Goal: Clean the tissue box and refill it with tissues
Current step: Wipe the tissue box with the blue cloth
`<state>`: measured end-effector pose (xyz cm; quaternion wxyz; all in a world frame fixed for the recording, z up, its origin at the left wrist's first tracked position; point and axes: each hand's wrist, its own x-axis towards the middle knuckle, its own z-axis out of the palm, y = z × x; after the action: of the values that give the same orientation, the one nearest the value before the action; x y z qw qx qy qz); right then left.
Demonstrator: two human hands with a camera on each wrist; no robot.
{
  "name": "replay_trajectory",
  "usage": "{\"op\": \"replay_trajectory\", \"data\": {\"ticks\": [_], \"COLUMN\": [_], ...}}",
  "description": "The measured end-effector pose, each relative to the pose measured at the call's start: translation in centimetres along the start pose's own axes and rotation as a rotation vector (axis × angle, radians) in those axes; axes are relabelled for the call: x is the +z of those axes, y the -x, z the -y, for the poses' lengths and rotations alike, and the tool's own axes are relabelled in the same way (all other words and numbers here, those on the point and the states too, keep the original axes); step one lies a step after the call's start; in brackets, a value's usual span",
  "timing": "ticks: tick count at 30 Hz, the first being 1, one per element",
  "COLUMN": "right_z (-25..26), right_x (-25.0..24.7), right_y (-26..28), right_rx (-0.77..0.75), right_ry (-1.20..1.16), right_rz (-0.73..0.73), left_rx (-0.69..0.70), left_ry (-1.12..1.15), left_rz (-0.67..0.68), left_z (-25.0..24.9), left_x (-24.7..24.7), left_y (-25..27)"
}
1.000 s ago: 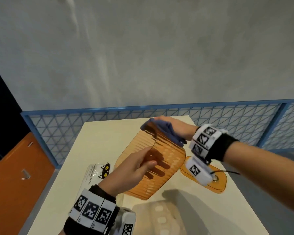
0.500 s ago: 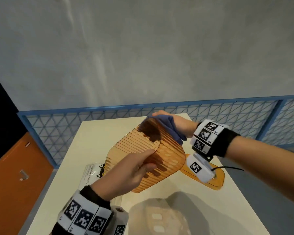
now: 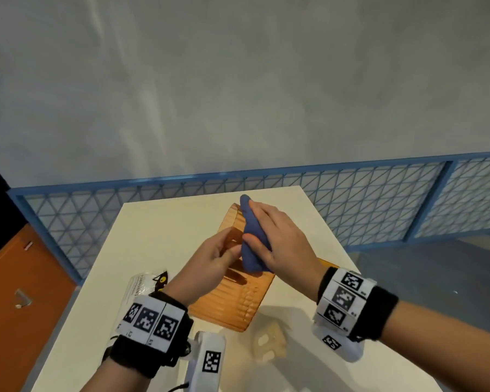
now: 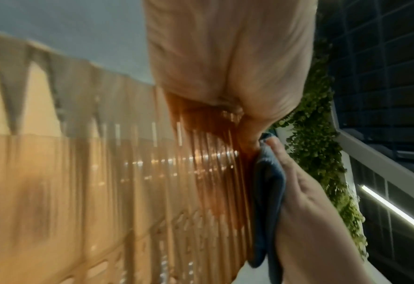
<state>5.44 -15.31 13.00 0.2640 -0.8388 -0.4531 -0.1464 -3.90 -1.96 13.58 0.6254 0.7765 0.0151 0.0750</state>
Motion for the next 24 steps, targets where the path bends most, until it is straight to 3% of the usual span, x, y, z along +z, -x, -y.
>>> {"op": "replay_trajectory", "data": {"ticks": [5,9,12,17,21,22,24], "right_z": [-3.0,-7.5,-10.3,-11.7,-11.7,-12.0,-14.1], "right_x": [1.1,2.9,4.7,8.3,9.9,10.8,13.6], "right_y": [2.2,6.4,9.8,12.7,15.5,16.4,18.6], "right_rx": [-0.145,-0.058,0.035,0.033,0.151,0.218,0.283], "right_ry": [0.206,0.139,0.242,0.324,0.399,0.404,0.370], "right_rz": [-0.035,0.301,0.632,0.818,0.979,0.997,0.861], "left_rx": [-0.123,-0.209,-0.243,-0.207,-0.202,-0.186,-0.158], "left_ry": [0.028,-0.305,-0.520,-0.927,-1.017,-1.030,-1.050], "left_rz": [0.016,0.133,0.194,0.344,0.411,0.413,0.391], "left_z": [1.1,3.5,5.6,9.3,11.3,11.6,12.1], "left_x": [0.4,0.8,1.7,4.1,5.2,5.5,6.2], "left_y": [-1.0,-1.7,-2.2,-3.1,-3.3,-3.3,-3.3]}}
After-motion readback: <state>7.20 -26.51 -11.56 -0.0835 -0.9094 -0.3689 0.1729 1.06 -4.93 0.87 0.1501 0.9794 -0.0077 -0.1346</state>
